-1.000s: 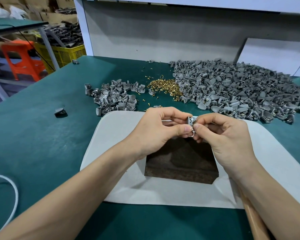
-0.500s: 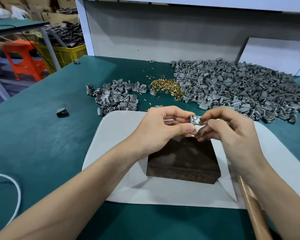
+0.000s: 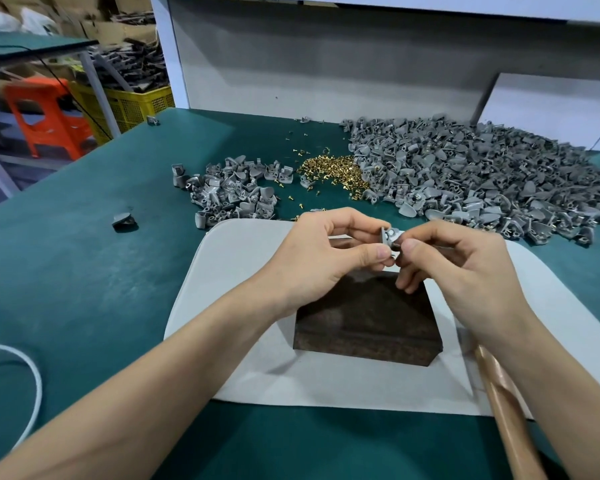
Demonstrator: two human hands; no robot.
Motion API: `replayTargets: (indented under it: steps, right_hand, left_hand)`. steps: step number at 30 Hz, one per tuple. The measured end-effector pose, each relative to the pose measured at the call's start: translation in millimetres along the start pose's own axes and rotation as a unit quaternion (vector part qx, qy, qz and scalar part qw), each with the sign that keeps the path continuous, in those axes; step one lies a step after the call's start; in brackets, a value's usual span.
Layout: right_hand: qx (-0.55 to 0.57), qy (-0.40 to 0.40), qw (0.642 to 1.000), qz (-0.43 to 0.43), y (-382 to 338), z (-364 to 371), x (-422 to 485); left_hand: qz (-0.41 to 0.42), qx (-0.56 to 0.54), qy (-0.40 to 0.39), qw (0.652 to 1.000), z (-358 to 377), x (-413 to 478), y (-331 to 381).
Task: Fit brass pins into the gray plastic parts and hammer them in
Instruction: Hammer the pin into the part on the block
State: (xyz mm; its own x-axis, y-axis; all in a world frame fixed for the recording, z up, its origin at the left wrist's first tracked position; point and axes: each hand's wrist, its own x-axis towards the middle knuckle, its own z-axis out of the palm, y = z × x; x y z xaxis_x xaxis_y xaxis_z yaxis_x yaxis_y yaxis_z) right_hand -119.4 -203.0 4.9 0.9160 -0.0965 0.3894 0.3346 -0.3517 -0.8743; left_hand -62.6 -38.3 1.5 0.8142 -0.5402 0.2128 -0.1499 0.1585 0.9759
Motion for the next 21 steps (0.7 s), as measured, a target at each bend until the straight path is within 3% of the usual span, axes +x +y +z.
replayTargets:
  steps: [3,5,9,12,14,18,21]
  right_hand:
    - [-0.109,0.095,0.99,-0.004,4,-13,6]
    - [-0.284,0.157,0.945,0.037,11,-32,11]
    - [-0.405,0.059,0.865,0.291,25,-54,8]
    - [-0.472,0.023,0.824,0.313,30,-49,6]
    - [-0.407,0.016,0.844,0.348,26,-46,8]
    - [-0.147,-0.001,0.884,0.444,2,-60,2]
    - [-0.132,0.004,0.908,0.399,-20,-63,-7]
  left_hand:
    - [-0.001,-0.005,0.006,1.0,-2,0,1]
    - [-0.01,-0.012,0.007,1.0,-3,0,2]
    - [0.017,0.088,-0.007,0.996,-8,0,2]
    - [0.062,0.155,-0.015,0.986,-7,-3,1]
    - [0.078,0.178,-0.013,0.981,-9,-8,-3]
    - [0.042,0.152,-0.031,0.987,-14,-19,-12]
    - [0.0,0.124,-0.047,0.991,-17,-24,-13]
